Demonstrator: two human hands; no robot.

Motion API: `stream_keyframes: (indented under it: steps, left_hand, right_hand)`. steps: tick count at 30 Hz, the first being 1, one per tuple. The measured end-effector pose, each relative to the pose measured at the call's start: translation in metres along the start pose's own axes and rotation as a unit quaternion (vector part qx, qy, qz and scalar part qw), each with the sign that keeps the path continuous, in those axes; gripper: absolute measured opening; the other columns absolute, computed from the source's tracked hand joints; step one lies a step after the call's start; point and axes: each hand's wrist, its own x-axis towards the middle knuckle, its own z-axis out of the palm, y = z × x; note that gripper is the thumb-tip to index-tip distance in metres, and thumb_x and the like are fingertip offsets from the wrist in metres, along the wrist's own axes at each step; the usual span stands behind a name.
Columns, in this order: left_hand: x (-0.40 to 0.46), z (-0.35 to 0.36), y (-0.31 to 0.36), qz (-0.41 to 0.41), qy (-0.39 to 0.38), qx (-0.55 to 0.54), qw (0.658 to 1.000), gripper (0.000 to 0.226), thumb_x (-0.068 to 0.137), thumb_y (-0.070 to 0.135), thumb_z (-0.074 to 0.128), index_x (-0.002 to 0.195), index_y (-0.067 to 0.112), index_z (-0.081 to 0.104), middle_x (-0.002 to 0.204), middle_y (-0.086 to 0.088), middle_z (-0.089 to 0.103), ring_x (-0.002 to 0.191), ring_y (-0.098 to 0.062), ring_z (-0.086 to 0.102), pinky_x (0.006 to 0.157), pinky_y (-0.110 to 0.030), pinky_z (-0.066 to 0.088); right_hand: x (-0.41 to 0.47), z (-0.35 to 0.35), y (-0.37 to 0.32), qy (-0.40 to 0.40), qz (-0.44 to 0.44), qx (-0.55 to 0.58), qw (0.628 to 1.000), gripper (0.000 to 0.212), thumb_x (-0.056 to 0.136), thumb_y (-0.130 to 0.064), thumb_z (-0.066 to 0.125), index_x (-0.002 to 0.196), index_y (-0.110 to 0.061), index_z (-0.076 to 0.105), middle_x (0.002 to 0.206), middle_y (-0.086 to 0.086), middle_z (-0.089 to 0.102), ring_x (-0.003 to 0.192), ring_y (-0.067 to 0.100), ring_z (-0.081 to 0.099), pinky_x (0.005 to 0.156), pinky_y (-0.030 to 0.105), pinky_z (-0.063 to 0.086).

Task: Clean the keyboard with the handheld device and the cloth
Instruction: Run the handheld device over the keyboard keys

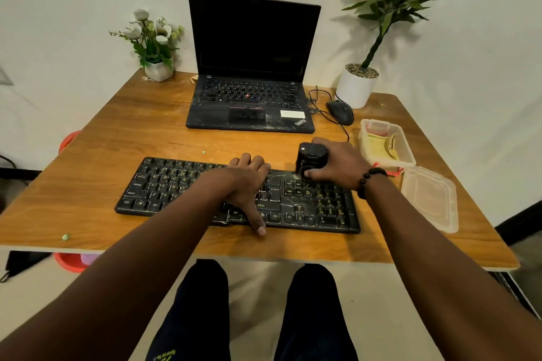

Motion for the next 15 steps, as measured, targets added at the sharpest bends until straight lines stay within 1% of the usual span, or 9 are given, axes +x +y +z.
stream_keyframes:
  steps: [2,3,5,7,9,11,13,14,15]
  left_hand:
    - [0.000,0.000,0.000,0.000,-0.006,0.004,1.000,0.149,0.049,0.079,0.080,0.159,0.014,0.003,0.161,-0.005,0.008,0.146,-0.032,0.009,0.122,-0.052,0.017]
    - [0.001,0.000,0.000,0.000,-0.006,0.006,1.000,0.150,0.049,0.080,0.080,0.159,0.014,0.002,0.161,-0.004,0.007,0.146,-0.032,0.008,0.122,-0.052,0.017]
    - [0.002,0.001,0.001,-0.003,-0.008,0.008,1.000,0.150,0.049,0.080,0.080,0.159,0.014,0.001,0.162,-0.004,0.007,0.147,-0.032,0.008,0.122,-0.052,0.017]
    - [0.003,0.001,-0.001,-0.006,-0.009,0.004,1.000,0.151,0.048,0.080,0.080,0.159,0.016,0.001,0.161,-0.004,0.006,0.146,-0.033,0.008,0.122,-0.054,0.018]
    - [0.004,0.001,-0.002,-0.008,-0.013,-0.001,1.000,0.151,0.046,0.081,0.080,0.159,0.018,0.001,0.161,-0.004,0.007,0.146,-0.032,0.008,0.121,-0.055,0.019]
    - [0.005,0.001,-0.002,-0.008,-0.017,-0.001,1.000,0.152,0.046,0.081,0.080,0.159,0.018,0.000,0.161,-0.004,0.006,0.147,-0.032,0.007,0.121,-0.056,0.019]
    - [0.004,0.000,-0.001,-0.008,-0.018,0.004,1.000,0.152,0.046,0.081,0.081,0.159,0.017,0.000,0.161,-0.004,0.005,0.147,-0.032,0.007,0.122,-0.055,0.018]
    - [0.004,0.000,-0.001,-0.006,-0.017,0.006,1.000,0.151,0.047,0.080,0.081,0.159,0.017,0.001,0.161,-0.004,0.006,0.147,-0.032,0.007,0.122,-0.055,0.018]
    - [0.004,0.000,-0.001,-0.005,-0.015,0.007,1.000,0.151,0.047,0.080,0.081,0.159,0.017,0.001,0.161,-0.004,0.007,0.146,-0.032,0.008,0.122,-0.054,0.018]
  right_hand:
    - [0.005,0.001,-0.001,0.021,0.006,-0.080,0.997,0.034,0.072,-0.021,0.079,0.096,-0.019,0.055,0.093,0.000,0.063,0.091,0.021,0.059,0.067,0.027,0.038]
    - [0.007,-0.001,-0.001,0.028,0.013,-0.092,0.995,0.034,0.072,-0.020,0.079,0.094,-0.018,0.054,0.092,0.000,0.063,0.091,0.021,0.059,0.066,0.027,0.037]
    - [0.005,-0.003,-0.001,0.027,0.005,-0.029,0.999,0.035,0.072,-0.023,0.080,0.096,-0.017,0.056,0.091,-0.004,0.064,0.087,0.015,0.059,0.061,0.022,0.038]
    - [0.000,0.001,-0.004,0.007,-0.013,0.015,1.000,0.036,0.072,-0.026,0.080,0.100,-0.020,0.059,0.093,-0.007,0.066,0.086,0.010,0.060,0.061,0.018,0.040]
    - [0.001,0.004,-0.006,-0.007,-0.012,-0.016,1.000,0.035,0.073,-0.025,0.080,0.099,-0.019,0.058,0.093,-0.004,0.066,0.088,0.014,0.060,0.062,0.022,0.039]
    - [0.004,-0.001,-0.007,0.015,-0.003,-0.053,0.998,0.035,0.073,-0.022,0.079,0.099,-0.017,0.057,0.092,-0.003,0.065,0.090,0.018,0.060,0.062,0.024,0.037]
    - [0.005,-0.005,-0.008,0.028,-0.005,-0.021,0.999,0.037,0.072,-0.022,0.080,0.101,-0.016,0.059,0.092,-0.004,0.065,0.088,0.015,0.060,0.060,0.020,0.038]
    - [0.004,-0.005,-0.010,0.018,-0.012,-0.002,1.000,0.037,0.072,-0.023,0.080,0.103,-0.018,0.059,0.093,-0.005,0.065,0.088,0.013,0.060,0.062,0.017,0.039]
    - [0.003,-0.002,-0.013,-0.003,-0.022,0.000,1.000,0.036,0.073,-0.024,0.080,0.102,-0.019,0.059,0.094,-0.006,0.066,0.088,0.012,0.060,0.064,0.017,0.042]
